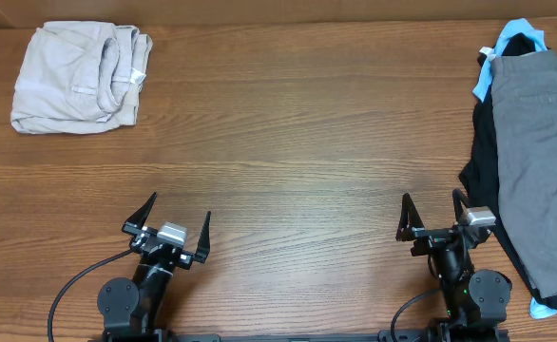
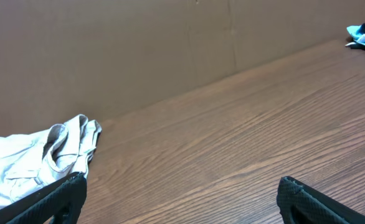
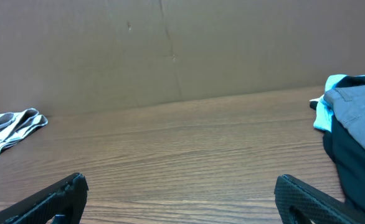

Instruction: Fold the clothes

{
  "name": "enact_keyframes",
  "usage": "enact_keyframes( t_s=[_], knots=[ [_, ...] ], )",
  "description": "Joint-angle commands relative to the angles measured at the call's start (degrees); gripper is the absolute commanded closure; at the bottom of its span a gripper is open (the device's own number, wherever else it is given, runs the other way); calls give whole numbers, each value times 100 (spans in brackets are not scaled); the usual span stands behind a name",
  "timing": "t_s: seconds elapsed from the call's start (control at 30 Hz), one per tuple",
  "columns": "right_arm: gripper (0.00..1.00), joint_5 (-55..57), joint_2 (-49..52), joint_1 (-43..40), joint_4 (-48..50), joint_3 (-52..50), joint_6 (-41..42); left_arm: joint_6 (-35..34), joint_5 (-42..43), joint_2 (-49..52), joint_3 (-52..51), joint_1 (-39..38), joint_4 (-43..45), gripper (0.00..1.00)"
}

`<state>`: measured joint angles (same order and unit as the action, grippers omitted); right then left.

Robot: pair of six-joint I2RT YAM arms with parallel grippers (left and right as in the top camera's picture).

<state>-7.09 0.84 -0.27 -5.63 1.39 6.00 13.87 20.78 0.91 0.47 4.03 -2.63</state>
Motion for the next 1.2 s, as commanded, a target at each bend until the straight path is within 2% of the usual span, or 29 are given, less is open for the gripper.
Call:
enact_keyframes(
  t_s=[0.0, 0.17, 0.27, 0.37, 0.6, 0.87, 1.0, 1.17],
  knots=[
    [0, 20, -68, 31, 39, -31, -4, -17, -37, -66, -15, -42, -2, 0],
    [0, 17, -68, 31, 92, -31, -4, -105, 415, -66, -15, -42, 83, 0],
    [0, 13, -68, 31, 339, -24, -4, -973, 413, -63, 24, -33, 116, 0],
    [0, 2, -68, 26, 527, 109, -7, -1434, 442, -52, 103, -31, 109, 0],
    [0, -138, -33, 26, 496, 787, -2, -1475, 457, 470, 1021, -31, -146, 0],
    [0, -153, 826, 26, -369, 2229, -7, -1427, 678, 2623, 2970, -33, -632, 0],
    [0, -101, 1725, 22, -994, 3265, -4, -1123, 737, 3917, 4218, -33, -1329, 0],
    [0, 468, 3364, 22, -1738, 4752, -7, -1080, 717, 5497, 5882, -31, -2529, 0]
  ],
)
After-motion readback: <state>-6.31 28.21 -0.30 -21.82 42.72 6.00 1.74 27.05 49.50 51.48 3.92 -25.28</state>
